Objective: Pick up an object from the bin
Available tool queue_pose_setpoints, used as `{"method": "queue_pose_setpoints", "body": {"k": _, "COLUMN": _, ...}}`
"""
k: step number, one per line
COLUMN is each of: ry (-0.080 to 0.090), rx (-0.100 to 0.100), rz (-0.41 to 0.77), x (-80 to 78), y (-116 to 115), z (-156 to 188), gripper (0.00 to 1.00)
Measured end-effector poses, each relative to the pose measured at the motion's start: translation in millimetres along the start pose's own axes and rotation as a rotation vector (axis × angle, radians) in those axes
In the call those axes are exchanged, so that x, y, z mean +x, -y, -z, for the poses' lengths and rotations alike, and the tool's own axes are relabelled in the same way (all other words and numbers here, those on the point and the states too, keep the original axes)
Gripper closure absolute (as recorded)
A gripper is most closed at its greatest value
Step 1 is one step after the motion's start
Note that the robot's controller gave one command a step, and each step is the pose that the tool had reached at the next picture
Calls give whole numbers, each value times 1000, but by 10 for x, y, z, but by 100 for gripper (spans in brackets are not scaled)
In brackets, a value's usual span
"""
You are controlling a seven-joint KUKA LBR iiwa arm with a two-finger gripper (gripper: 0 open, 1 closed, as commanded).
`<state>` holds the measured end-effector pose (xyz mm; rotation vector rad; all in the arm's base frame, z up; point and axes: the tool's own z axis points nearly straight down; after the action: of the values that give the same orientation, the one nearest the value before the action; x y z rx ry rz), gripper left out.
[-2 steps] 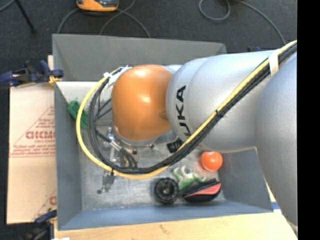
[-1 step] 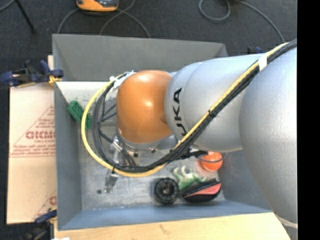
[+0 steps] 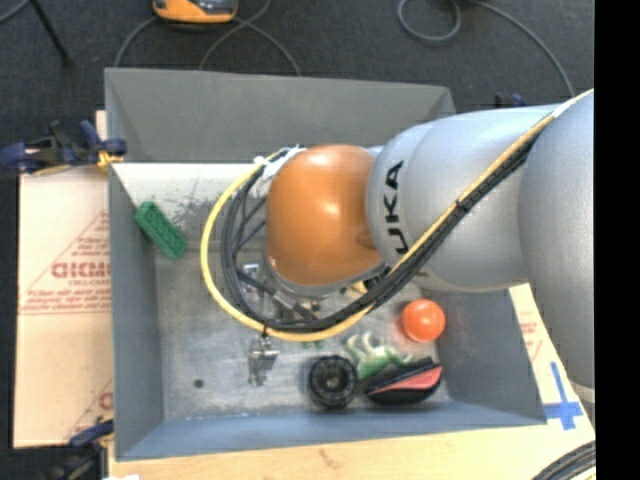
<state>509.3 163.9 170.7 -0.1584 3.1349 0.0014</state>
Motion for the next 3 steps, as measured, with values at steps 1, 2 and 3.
{"method": "queue_pose_setpoints", "body": {"k": 1, "ry": -1, "rx": 2, "rz": -47, "x": -9, "y": 177, "z": -115, "gripper": 0}}
{"method": "queue_pose_setpoints", "body": {"k": 2, "ry": 2, "rx": -1, "rz": -305, "x": -193, "y": 405, "z": -302, "gripper": 0}}
{"method": "queue_pose_setpoints", "body": {"k": 3, "ry": 2, "rx": 1, "rz": -96, "x": -205, "y": 646, "z": -622, "gripper": 0}}
